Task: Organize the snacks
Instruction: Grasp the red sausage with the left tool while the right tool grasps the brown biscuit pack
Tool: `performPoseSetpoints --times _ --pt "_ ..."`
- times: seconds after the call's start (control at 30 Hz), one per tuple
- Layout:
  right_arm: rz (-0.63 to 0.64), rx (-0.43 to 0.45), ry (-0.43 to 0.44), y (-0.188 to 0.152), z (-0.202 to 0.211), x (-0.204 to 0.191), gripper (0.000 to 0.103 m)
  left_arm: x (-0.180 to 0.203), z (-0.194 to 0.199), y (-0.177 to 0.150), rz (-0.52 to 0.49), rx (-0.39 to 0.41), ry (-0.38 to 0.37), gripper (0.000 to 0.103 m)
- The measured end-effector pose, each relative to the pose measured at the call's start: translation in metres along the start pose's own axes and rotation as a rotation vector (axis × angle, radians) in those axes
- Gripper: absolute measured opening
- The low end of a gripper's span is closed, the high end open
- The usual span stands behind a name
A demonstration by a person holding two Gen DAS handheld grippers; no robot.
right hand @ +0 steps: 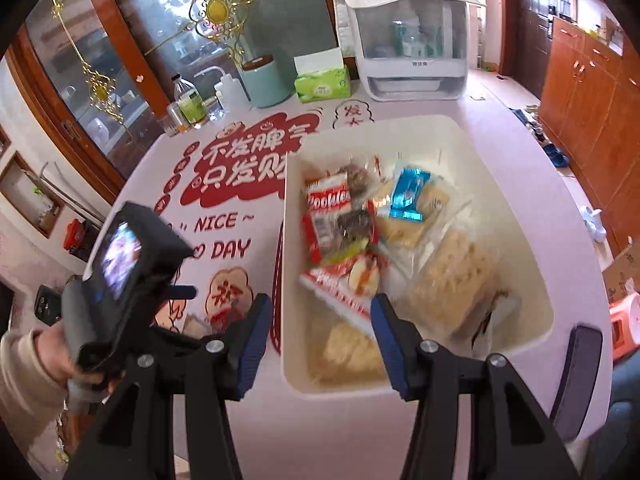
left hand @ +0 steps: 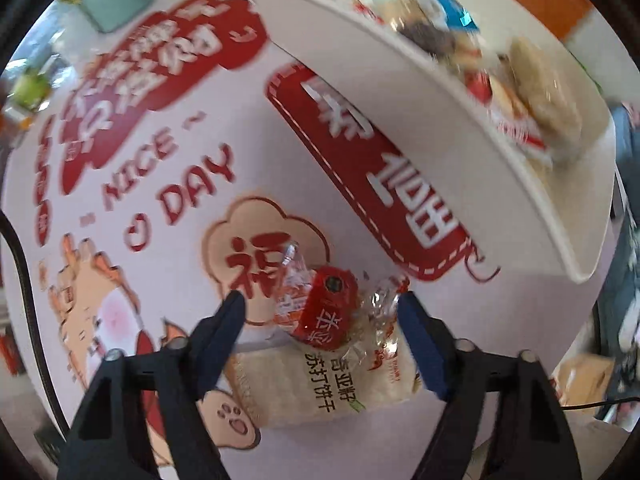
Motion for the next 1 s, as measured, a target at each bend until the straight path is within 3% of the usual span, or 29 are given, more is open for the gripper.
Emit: performPoseSetpoints --times 0.13,0.27,0.47,0.67,1.0 --pt "-0.047 -0.004 -0.023 -0.028 0.001 -0.018 0.052 0.006 -0.017 -0.003 -0.070 -0.015 -0.050 0.063" --pt "-0.081 -0.012 -0.016 -0.058 -0.009 -0.044 0.052 0.008 -0.017 -0.004 -0.132 0.068 -0.088 0.054" --pt "-0.058 -0.102 0.061 -0.087 -0.064 -0.081 0.052 -0.011 -0.011 -0.021 -0.170 0.127 -0.108 0.052" --pt "0.106 -0.169 0.113 -0.088 -0.111 -0.104 0.052 -0.063 -0.001 -0.046 -0.089 0.167 -0.124 0.052" --pt "0.329 -0.321 0.215 -0.080 -0.163 -0.122 0.053 -0.149 0.012 -0.101 0.126 0.157 -0.114 0.052"
Point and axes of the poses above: each gripper's, at about its wrist camera, not at the fingertips, and z roughly against the way its jaws point, x to its right, y to its top, the point moved 5 cm from there along -z, roughly the way its jaws point, and after that the axes turned 11 degrees about y, right-handed, at the moved point
